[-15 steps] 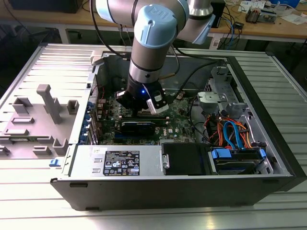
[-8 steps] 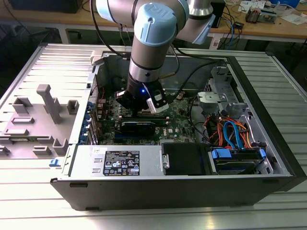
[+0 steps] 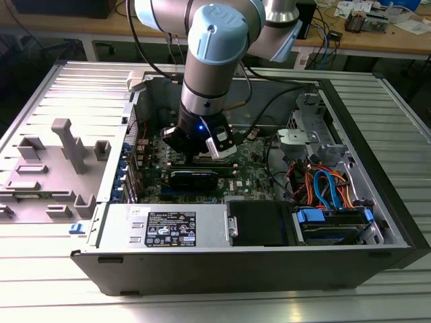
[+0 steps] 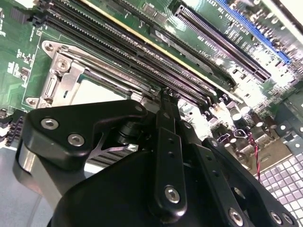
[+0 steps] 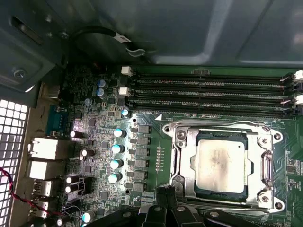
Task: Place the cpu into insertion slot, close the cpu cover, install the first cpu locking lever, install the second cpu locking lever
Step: 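Install the second cpu locking lever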
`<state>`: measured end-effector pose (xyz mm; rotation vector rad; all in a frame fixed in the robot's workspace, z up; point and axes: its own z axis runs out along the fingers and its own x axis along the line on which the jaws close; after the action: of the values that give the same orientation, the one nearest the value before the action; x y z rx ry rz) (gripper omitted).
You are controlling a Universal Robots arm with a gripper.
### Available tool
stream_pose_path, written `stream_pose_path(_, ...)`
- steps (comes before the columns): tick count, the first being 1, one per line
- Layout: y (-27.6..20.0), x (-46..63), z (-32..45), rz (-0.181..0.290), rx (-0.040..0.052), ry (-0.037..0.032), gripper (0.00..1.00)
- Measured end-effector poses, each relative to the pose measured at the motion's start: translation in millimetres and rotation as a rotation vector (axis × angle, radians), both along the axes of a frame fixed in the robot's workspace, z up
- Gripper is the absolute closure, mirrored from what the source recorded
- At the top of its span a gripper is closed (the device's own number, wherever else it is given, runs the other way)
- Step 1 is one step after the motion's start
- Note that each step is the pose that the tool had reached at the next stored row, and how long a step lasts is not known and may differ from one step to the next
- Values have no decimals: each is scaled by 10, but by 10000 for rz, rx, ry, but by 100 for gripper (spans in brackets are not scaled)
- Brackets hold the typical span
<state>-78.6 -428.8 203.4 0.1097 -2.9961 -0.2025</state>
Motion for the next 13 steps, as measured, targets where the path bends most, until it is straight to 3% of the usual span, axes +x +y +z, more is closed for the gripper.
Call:
stream_pose_path(1,0,-3,-1,5,52,-1,89)
stream_pose_path(5,0,-16,-3,10,105,-3,89)
stream_pose_path(13,5,-21,-23,23,152,-16,89)
